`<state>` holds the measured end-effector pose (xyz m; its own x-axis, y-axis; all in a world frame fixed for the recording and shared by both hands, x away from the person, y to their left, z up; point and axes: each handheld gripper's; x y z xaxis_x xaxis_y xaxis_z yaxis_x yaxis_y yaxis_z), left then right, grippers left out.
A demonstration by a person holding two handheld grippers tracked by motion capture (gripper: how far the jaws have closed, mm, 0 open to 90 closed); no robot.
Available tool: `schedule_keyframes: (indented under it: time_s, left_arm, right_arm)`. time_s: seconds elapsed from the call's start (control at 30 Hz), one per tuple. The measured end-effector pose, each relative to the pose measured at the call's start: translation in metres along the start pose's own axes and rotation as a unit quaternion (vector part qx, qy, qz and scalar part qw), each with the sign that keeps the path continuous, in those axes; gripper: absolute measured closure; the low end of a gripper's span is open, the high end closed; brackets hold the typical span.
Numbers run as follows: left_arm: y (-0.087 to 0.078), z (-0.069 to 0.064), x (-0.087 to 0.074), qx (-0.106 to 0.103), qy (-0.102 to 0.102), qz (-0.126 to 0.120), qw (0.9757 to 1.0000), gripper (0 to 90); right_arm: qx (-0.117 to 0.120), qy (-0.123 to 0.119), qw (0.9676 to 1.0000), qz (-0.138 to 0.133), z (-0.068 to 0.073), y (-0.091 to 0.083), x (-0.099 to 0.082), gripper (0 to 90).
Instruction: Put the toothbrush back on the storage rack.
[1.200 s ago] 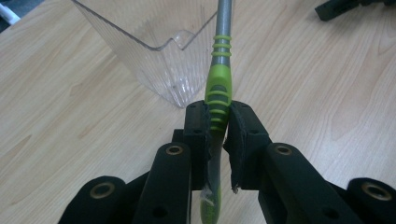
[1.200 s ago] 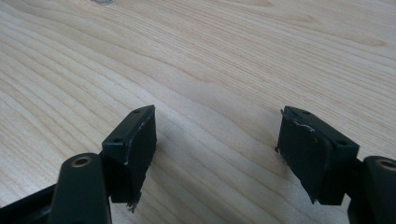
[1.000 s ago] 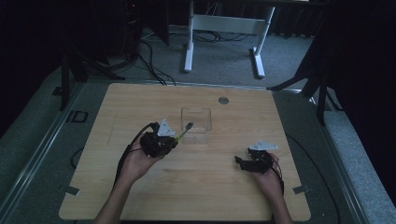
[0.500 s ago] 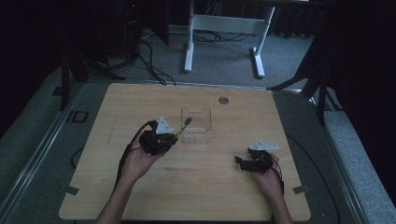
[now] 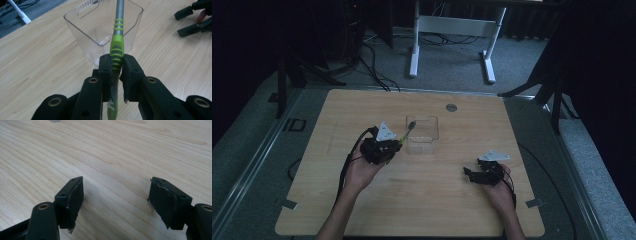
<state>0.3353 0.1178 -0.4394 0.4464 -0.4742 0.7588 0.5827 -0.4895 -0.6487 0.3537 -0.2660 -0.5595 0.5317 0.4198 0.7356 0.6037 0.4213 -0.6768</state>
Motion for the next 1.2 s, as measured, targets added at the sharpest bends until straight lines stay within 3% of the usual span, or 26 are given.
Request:
schedule_keyframes:
  time_s: [1.2]
  left_arm:
    - [0.0002, 0.0058, 0.0056, -0.008, -0.042, -0.047, 0.998, 78.5]
  right_arm:
    - [0.0, -0.001, 1.0, 0.0, -0.0001, 0.0, 0.0, 28.0]
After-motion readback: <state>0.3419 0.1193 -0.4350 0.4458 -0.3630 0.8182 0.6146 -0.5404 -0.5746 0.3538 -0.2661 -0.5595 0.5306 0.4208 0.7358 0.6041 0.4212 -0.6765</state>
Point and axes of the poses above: each handheld gripper's, and its own axes: y roughly forward along the jaws, x roughly out of its top, z roughly to its left, and after that the axes turned 2 degrees about -y, right-handed
